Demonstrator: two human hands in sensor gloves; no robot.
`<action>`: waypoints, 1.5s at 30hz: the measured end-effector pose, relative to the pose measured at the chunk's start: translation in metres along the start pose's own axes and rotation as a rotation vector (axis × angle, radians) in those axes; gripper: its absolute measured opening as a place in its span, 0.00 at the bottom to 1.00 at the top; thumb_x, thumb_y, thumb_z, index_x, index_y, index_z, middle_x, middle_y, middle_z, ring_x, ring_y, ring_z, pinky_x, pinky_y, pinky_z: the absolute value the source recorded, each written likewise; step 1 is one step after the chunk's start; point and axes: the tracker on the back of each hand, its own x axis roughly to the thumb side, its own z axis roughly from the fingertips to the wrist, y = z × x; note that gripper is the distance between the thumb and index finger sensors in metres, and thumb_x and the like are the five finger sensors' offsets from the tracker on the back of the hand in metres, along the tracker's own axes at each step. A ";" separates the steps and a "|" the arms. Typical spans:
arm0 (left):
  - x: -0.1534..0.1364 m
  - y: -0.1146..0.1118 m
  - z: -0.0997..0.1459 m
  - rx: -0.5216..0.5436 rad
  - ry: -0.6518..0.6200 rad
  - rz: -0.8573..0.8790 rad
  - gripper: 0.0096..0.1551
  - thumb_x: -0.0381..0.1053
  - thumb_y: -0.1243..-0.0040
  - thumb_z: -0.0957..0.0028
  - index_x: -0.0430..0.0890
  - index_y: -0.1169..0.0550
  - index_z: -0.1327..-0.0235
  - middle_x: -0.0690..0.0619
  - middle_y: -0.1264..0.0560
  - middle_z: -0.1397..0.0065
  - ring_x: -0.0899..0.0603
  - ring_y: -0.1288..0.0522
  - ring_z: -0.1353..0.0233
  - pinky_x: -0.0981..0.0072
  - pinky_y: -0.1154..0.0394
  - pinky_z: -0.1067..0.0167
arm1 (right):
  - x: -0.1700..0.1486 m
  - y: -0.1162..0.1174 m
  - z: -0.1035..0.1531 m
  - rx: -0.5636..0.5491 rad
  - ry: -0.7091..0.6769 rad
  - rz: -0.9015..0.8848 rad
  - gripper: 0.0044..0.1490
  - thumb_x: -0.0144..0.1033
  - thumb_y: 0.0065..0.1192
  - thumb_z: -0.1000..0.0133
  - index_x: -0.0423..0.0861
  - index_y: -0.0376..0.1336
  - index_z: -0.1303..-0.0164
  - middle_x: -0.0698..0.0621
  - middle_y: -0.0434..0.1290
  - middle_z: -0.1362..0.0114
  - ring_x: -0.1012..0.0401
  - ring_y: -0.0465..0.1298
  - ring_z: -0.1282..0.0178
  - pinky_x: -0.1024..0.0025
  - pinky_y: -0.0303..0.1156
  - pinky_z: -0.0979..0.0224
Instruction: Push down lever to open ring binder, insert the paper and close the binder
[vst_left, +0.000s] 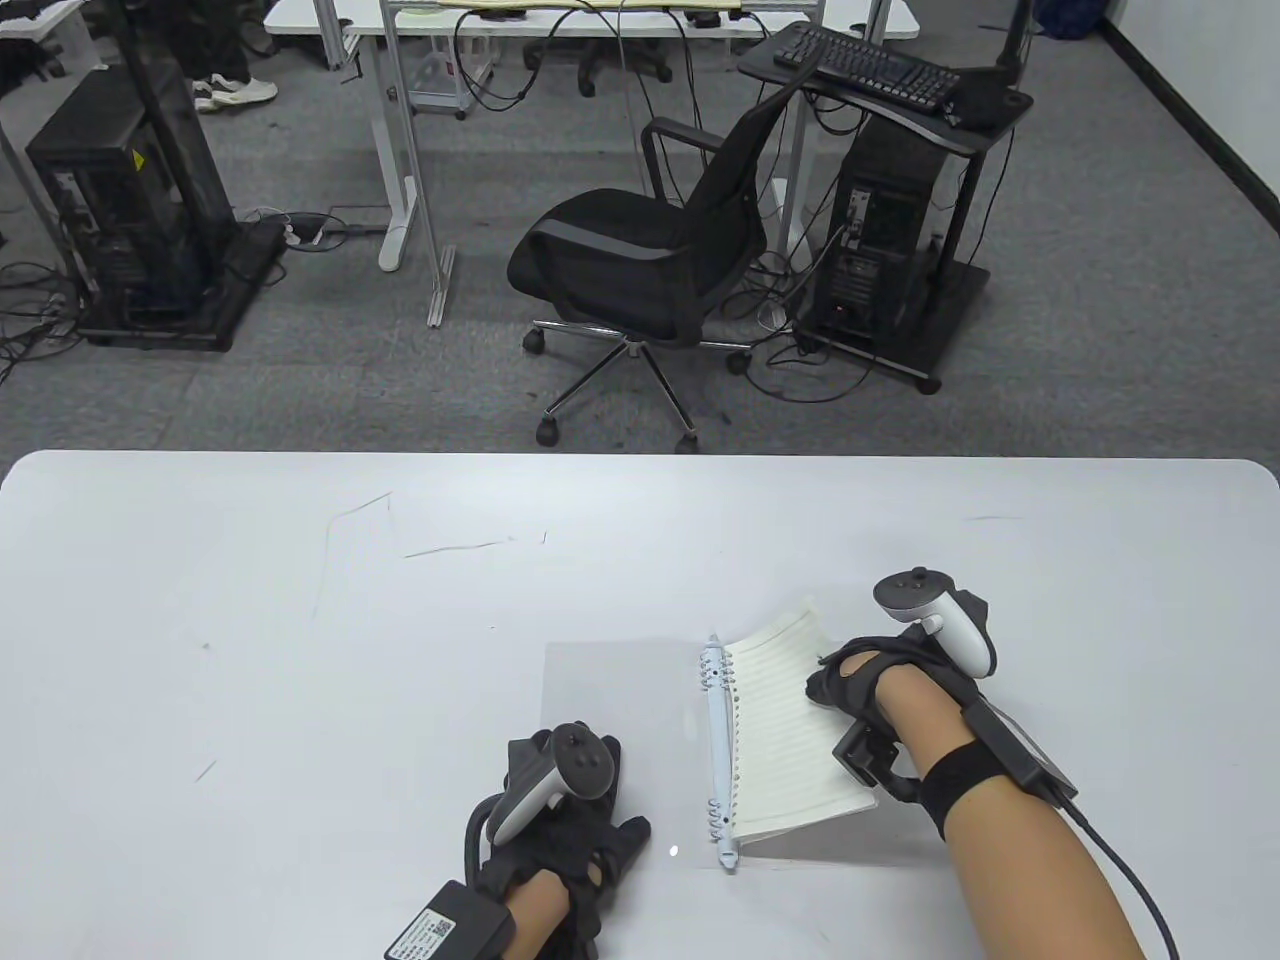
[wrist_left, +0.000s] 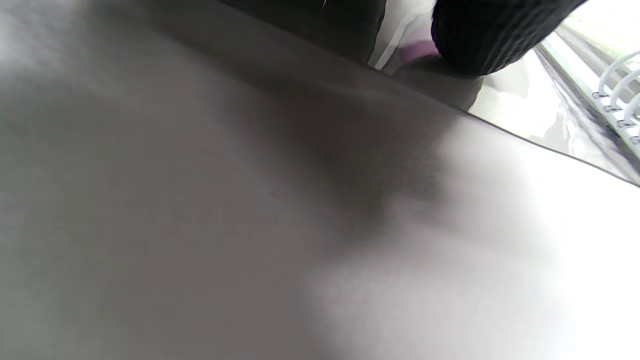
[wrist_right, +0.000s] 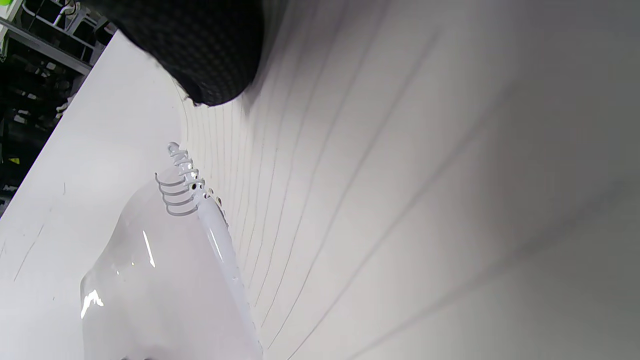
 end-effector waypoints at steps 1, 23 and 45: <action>0.000 0.000 0.000 0.000 0.000 0.000 0.50 0.71 0.48 0.49 0.65 0.62 0.28 0.62 0.76 0.22 0.44 0.83 0.24 0.41 0.74 0.32 | 0.000 0.000 0.000 0.000 -0.003 0.003 0.31 0.40 0.65 0.46 0.38 0.71 0.36 0.46 0.88 0.46 0.52 0.93 0.62 0.59 0.88 0.61; 0.000 0.000 0.000 0.000 0.000 0.000 0.50 0.71 0.48 0.49 0.65 0.63 0.28 0.62 0.76 0.22 0.44 0.83 0.24 0.41 0.75 0.32 | 0.000 -0.001 -0.001 0.030 -0.022 0.038 0.31 0.41 0.65 0.46 0.41 0.70 0.34 0.47 0.87 0.44 0.51 0.92 0.58 0.58 0.87 0.57; 0.000 0.000 0.000 0.001 0.000 -0.001 0.50 0.71 0.48 0.49 0.65 0.62 0.28 0.62 0.76 0.22 0.44 0.83 0.24 0.41 0.74 0.32 | -0.001 -0.004 -0.001 -0.013 0.007 0.095 0.35 0.46 0.68 0.46 0.41 0.68 0.31 0.47 0.85 0.40 0.51 0.91 0.56 0.58 0.87 0.56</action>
